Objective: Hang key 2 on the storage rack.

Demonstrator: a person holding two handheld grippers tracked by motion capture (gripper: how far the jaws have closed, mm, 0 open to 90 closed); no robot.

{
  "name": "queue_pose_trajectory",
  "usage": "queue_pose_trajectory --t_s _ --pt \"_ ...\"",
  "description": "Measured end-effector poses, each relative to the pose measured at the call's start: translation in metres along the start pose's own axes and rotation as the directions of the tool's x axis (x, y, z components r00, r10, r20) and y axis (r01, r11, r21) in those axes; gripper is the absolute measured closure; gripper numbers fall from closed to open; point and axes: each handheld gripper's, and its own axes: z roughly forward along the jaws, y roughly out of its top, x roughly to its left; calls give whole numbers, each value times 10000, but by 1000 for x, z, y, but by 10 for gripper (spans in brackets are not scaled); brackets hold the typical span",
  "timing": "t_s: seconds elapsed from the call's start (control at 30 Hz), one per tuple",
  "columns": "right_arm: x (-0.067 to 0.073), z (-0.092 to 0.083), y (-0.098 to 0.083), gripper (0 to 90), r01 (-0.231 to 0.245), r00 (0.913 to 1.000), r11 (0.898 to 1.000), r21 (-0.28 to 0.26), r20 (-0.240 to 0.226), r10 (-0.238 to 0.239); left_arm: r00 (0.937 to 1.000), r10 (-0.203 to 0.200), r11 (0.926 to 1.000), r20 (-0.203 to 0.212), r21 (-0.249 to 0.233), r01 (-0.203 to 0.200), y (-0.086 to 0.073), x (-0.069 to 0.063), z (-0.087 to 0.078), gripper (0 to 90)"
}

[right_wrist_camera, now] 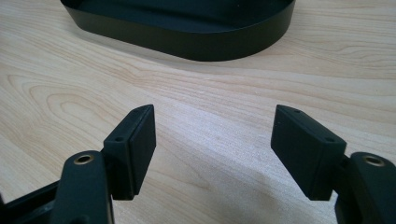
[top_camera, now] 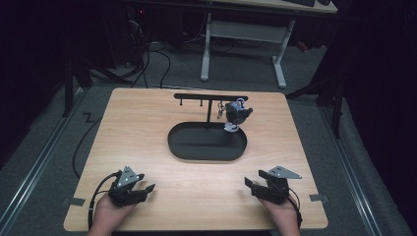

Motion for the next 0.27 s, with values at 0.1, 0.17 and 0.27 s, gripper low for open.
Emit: queue_pose_trajectory --t_s 0.1,0.17,0.27 --pt "-1 -1 -1 304 -5 10000 10000 -15 -94 5 9999 -62 10000 -156 76 63 -1 1 2 394" --pt "-1 0 -1 291 -43 10000 10000 -6 -54 43 9997 -6 9999 -246 135 9 -2 0 3 362" --pt "-1 3 0 269 -175 9998 9998 51 46 175 9993 190 9997 -314 152 -185 -3 0 2 326"
